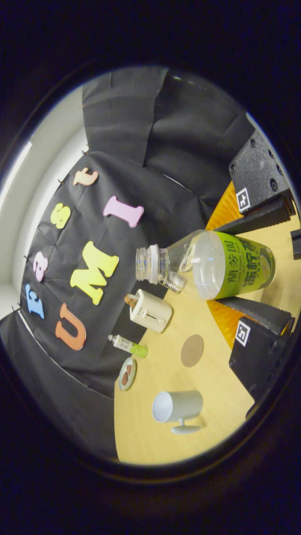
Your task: Take the bottle from table, then pour the juice into the cup, finally place the bottle on the coaster
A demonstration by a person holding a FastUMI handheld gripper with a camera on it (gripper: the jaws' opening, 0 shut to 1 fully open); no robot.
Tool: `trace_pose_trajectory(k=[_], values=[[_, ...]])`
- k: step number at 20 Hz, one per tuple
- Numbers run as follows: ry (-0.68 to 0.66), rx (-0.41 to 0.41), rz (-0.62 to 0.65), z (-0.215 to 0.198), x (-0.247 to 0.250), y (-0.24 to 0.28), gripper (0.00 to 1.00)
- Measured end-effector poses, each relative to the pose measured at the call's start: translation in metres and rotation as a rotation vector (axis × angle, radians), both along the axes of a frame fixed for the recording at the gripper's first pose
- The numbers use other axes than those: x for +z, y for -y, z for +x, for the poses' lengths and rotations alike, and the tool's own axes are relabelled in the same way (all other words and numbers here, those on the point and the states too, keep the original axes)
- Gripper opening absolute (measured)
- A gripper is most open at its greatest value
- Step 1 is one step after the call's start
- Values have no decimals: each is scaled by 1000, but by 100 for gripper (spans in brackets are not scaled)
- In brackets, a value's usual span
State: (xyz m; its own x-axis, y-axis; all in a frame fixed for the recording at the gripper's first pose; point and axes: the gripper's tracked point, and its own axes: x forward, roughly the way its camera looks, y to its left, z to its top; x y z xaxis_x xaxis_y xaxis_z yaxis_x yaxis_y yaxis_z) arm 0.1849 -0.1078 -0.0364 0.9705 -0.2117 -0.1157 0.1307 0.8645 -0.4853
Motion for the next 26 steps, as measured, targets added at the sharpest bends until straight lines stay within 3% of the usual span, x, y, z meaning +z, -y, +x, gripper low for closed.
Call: trace_pose_trajectory(k=[7,17,26], values=[[17,-24,-340,7,18,-12,79],[31,-38,-705,29,26,-51,79],[6,-2,-926,38,17,-82,79]])
